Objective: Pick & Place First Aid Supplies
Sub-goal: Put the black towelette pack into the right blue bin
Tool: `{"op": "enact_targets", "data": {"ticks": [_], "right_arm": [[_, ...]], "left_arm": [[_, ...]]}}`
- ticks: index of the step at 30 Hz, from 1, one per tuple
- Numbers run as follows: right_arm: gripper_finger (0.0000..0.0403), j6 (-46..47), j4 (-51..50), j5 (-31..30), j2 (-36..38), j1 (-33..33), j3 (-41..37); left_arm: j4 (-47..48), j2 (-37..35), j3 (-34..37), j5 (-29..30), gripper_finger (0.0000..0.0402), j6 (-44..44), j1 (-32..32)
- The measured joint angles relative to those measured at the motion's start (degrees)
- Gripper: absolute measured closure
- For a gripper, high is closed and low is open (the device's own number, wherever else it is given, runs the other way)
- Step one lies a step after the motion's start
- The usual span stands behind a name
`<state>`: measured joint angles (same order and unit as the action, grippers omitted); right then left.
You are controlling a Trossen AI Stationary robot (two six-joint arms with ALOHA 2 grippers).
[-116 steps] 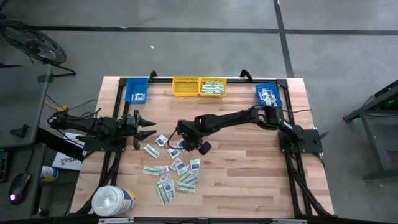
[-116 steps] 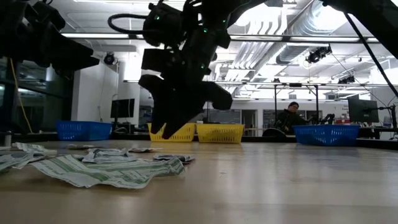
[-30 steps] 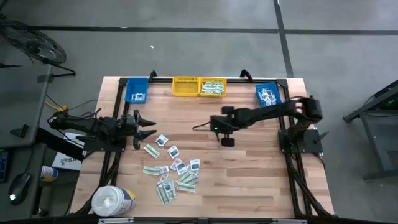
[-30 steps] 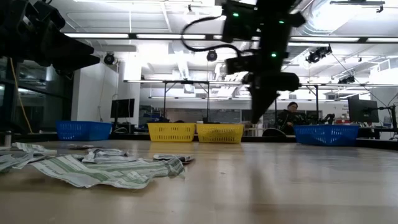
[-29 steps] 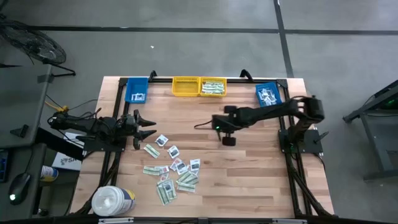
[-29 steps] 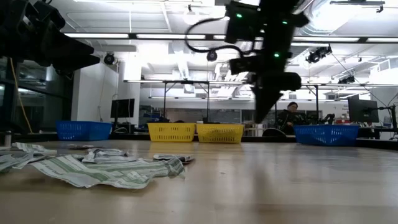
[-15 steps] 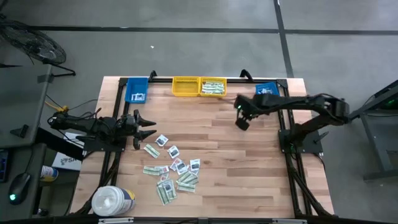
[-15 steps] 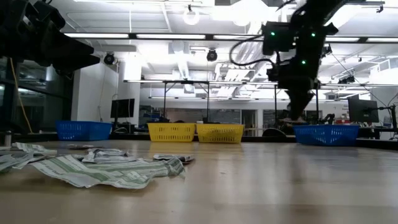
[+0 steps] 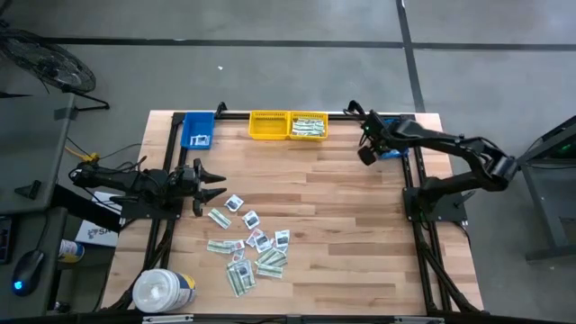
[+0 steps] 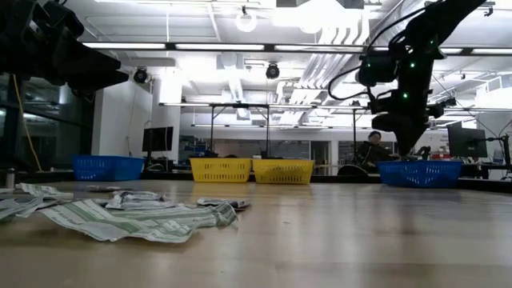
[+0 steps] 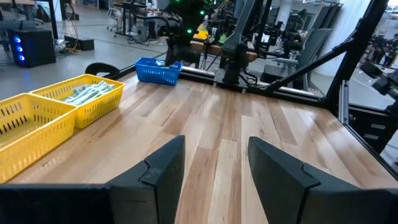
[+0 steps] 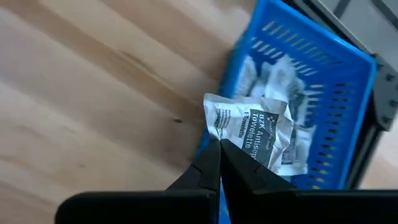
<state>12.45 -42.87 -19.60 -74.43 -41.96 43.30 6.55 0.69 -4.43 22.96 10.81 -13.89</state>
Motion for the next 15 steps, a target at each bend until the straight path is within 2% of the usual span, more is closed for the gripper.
{"op": "enact_targets", "data": {"ticks": [9,15], "right_arm": [[0.0401,-2.0,-0.3,-2.2,-0.3,-3.9,-0.1],[0.0363,-2.2,-0.4,-2.9,-0.3,-4.3,-0.1]], "left_arm": [[0.0,0.0,0.0,0.0,0.0224,0.0,0.0],[0.0,0.0,0.0,0.0,0.0224,0.0,0.0]]}}
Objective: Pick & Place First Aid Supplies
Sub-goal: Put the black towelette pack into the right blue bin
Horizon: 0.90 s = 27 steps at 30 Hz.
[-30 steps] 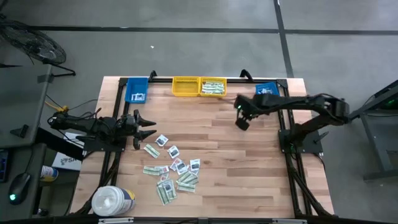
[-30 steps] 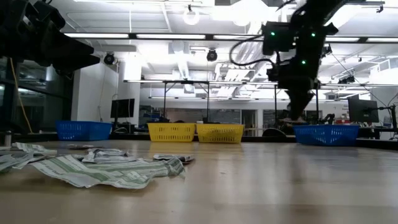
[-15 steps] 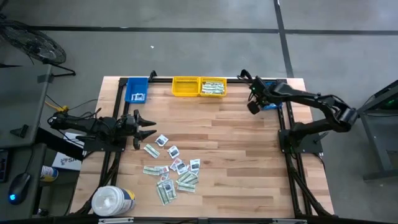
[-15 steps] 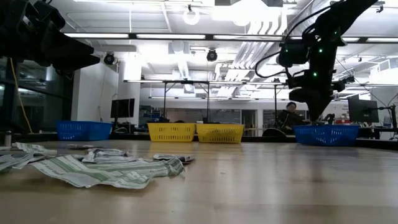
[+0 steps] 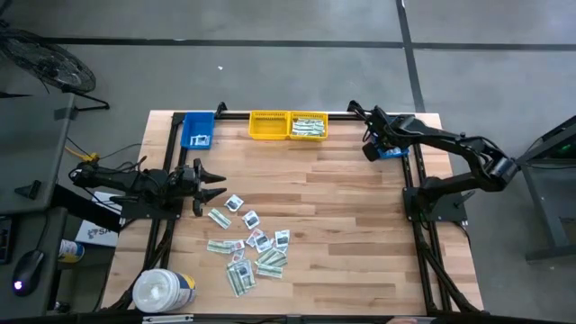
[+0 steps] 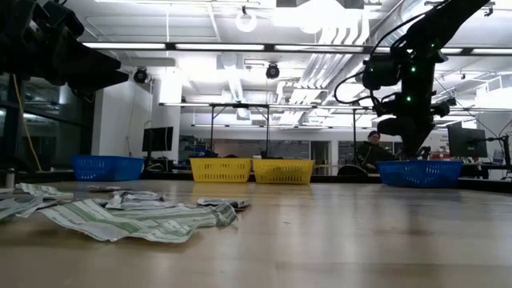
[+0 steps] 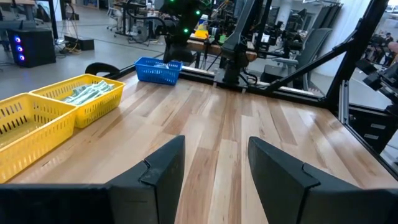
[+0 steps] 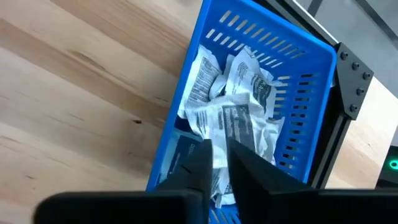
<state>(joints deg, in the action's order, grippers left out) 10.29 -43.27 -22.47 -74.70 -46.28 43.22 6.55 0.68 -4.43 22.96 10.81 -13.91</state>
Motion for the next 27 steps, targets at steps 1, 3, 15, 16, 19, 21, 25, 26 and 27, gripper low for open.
{"op": "enact_targets", "data": {"ticks": [1,3,15,16,19,21,25,26,27], "right_arm": [[0.0353,0.0,-0.1,0.0,0.0,0.0,0.0],[0.0332,0.1,-0.1,0.0,0.0,0.0,0.0],[0.0274,-0.7,1.8,1.5,0.0,10.7,1.7],[0.0274,-1.8,2.2,2.3,0.0,12.5,2.4],[0.0274,-4.5,3.1,4.2,-0.1,18.2,4.5],[0.0274,-4.8,3.6,6.3,-0.8,21.9,6.2],[0.0274,-3.8,4.0,14.3,-4.7,29.1,9.7],[0.0274,-3.1,4.4,17.1,-6.2,30.9,10.8],[0.0274,-2.8,4.7,19.7,-7.7,32.6,11.8]], "left_arm": [[0.0,0.0,0.0,0.0,0.0224,0.0,0.0],[0.0,0.0,0.0,0.0,0.0224,0.0,0.0],[0.0,0.0,0.0,0.0,0.0224,0.0,0.0],[0.0,0.0,0.0,0.0,0.0224,0.0,0.0],[0.0,0.0,0.0,0.0,0.0224,0.0,0.0],[0.0,0.0,0.0,0.0,0.0224,0.0,0.0],[0.0,0.0,0.0,0.0,0.0224,0.0,0.0],[0.0,0.0,0.0,0.0,0.0224,0.0,0.0],[0.0,0.0,0.0,0.0,0.0224,0.0,0.0]]}}
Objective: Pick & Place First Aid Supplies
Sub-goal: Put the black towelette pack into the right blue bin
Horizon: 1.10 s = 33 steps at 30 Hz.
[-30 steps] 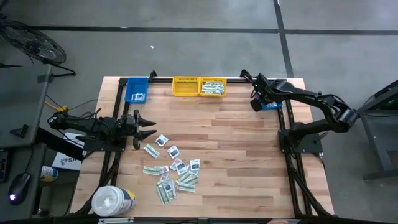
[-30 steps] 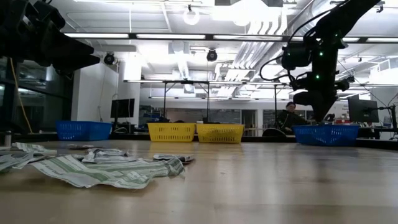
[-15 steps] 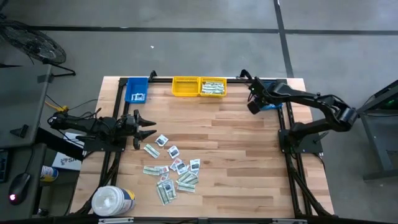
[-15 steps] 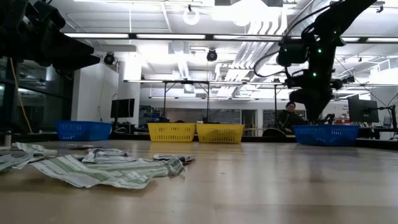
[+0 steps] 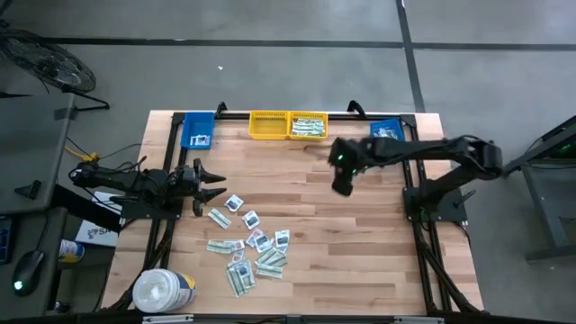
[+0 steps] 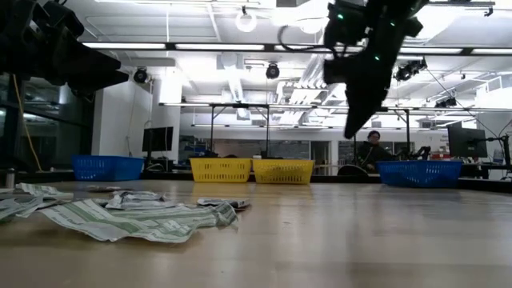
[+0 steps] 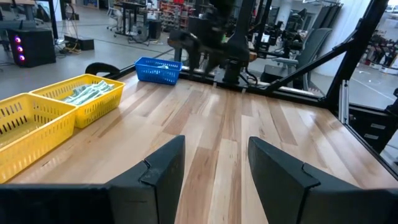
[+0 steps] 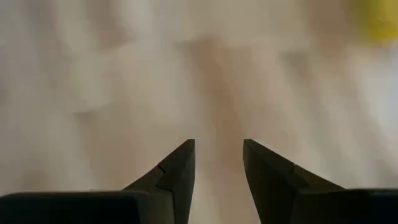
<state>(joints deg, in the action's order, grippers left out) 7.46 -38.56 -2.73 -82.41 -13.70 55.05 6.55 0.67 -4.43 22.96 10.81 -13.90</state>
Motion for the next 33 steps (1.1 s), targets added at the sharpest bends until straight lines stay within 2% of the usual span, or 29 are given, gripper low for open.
{"op": "enact_targets", "data": {"ticks": [4,10,14,17,22,33], "right_arm": [[0.0274,-0.4,1.3,9.5,-7.0,6.5,4.8],[0.0274,-5.1,4.0,12.6,-19.2,13.5,14.3],[0.0274,-8.4,3.8,11.1,-27.0,16.0,21.9],[0.0274,-10.6,2.0,7.8,-31.8,17.5,27.2],[0.0274,-13.7,-1.8,3.0,-37.1,19.7,34.0],[0.0274,-15.0,1.5,2.0,-38.7,25.0,36.0]], "left_arm": [[0.0,0.0,0.0,0.0,0.0224,0.0,0.0],[0.0,0.0,0.0,0.0,0.0224,0.0,0.0],[0.0,0.0,0.0,0.0,0.0224,0.0,0.0],[0.0,0.0,0.0,0.0,0.0224,0.0,0.0],[0.0,0.0,0.0,0.0,0.0224,0.0,0.0],[0.0,0.0,0.0,0.0,0.0224,0.0,0.0]]}}
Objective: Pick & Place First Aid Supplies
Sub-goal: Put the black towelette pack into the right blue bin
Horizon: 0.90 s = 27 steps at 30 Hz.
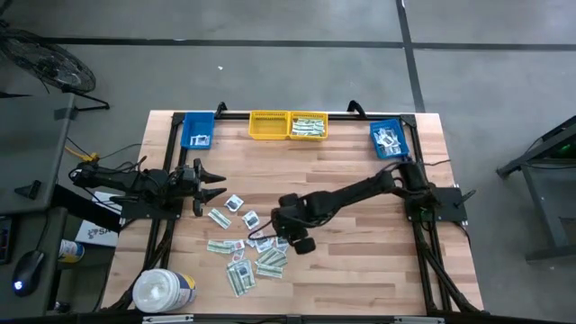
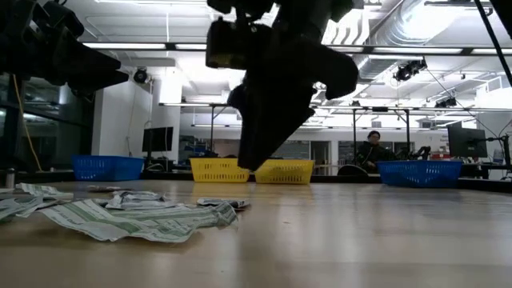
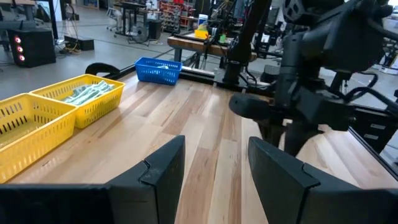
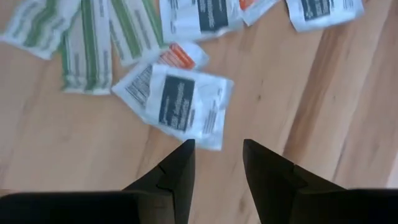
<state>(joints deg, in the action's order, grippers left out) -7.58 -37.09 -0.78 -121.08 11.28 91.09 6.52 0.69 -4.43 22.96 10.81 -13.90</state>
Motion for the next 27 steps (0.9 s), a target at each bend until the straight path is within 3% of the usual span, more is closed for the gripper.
{"op": "enact_targets", "data": {"ticks": [27], "right_arm": [[0.0274,4.8,1.9,0.2,-4.9,1.0,2.0]], "left_arm": [[0.0,0.0,0.0,0.0,0.0224,0.0,0.0]]}}
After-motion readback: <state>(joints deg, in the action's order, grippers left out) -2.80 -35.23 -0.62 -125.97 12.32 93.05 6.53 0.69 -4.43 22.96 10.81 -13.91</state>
